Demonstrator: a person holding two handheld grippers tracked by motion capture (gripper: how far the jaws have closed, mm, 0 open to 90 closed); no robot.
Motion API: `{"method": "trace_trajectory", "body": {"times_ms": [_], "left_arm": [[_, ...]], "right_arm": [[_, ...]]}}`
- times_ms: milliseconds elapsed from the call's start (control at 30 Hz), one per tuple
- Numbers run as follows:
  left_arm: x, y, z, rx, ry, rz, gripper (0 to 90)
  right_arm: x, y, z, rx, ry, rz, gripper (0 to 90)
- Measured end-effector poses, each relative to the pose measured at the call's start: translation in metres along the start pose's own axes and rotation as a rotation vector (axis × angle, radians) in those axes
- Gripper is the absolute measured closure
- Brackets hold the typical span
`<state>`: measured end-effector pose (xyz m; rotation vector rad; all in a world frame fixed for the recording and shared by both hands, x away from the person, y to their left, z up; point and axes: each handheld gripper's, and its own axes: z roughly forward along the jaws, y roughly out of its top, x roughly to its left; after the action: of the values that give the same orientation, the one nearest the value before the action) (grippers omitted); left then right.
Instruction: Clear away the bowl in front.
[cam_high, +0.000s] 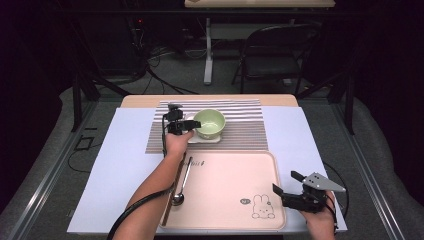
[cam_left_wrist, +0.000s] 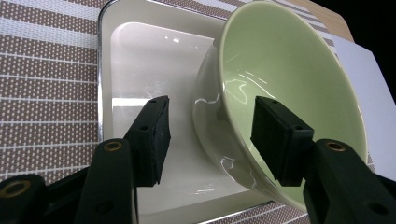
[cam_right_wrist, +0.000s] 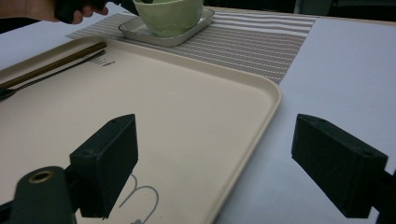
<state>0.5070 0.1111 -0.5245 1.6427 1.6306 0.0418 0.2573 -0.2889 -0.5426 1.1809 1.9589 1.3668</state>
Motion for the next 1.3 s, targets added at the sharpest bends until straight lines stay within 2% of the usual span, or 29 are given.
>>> {"method": "trace_trajectory", "body": {"times_ms": [667,1300], "left_arm": [[-0.003,-0.002,0.011,0.015,0.004,0.013,62.3],[-0.004,-0.001,0.014,0.026,0.014,0.005,66.3]], "right_arm": [[-0.001,-0.004,-0.009,-0.002,-0.023,0.010,14.2],[-0.001,-0.004,-0.010,-0.004,-0.025,0.011,14.2]]}}
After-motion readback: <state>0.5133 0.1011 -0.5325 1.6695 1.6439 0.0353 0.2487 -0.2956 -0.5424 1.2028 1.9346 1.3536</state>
